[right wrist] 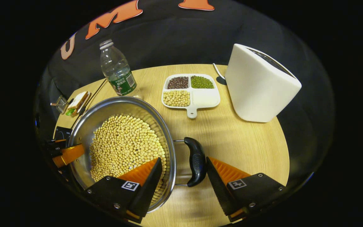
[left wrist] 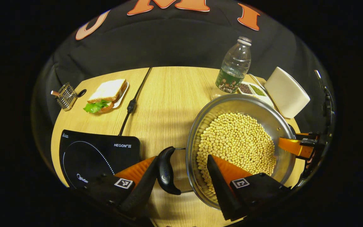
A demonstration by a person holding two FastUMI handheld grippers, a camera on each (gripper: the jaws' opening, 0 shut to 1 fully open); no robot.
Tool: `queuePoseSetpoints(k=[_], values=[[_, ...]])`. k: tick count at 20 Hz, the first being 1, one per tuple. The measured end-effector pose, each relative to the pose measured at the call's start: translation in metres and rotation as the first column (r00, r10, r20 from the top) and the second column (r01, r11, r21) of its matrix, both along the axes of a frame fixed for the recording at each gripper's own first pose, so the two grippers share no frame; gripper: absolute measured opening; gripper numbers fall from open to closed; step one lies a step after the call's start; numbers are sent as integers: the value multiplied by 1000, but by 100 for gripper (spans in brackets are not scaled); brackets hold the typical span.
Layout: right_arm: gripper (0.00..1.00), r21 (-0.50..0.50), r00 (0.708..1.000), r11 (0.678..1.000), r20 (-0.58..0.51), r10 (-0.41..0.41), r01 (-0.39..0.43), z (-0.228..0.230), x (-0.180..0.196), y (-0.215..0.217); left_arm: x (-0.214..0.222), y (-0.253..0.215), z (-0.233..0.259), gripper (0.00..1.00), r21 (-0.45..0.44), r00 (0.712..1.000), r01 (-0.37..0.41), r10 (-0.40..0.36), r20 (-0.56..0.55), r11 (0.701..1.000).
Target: First push the handle of the pot to place it horizontally, then grasp the pot with both hands and set it on the induction cooktop.
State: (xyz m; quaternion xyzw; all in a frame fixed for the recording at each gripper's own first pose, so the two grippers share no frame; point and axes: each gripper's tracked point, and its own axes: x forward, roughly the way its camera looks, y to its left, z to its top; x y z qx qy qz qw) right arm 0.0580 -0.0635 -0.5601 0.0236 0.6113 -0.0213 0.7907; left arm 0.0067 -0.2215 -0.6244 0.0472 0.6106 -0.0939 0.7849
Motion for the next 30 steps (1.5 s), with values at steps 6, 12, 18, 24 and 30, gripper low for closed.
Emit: queuePoseSetpoints(k=[6, 12, 18, 24, 30], values=[[83, -4, 1000, 1000, -18, -6, 6, -18, 0, 1, 14, 14, -10, 92, 45, 999, -9, 7, 42, 999], [75, -5, 1000, 1000, -7, 2, -2, -17, 1, 2, 18, 7, -18, 76, 17, 996, -33, 31, 80, 999], [61, 33, 998, 998, -18, -57, 57, -11, -3, 4, 23, 4, -16, 75, 37, 988, 10, -16, 154, 999], [57, 11, 999, 999, 11, -30, 30, 1, -2, 4, 18, 12, 0, 73, 25, 986, -4, 0, 165, 1000], [51, 14, 997, 1000, 67, -28, 27, -6, -6, 6, 21, 32, 51, 70, 31, 973, 5, -12, 229, 999]])
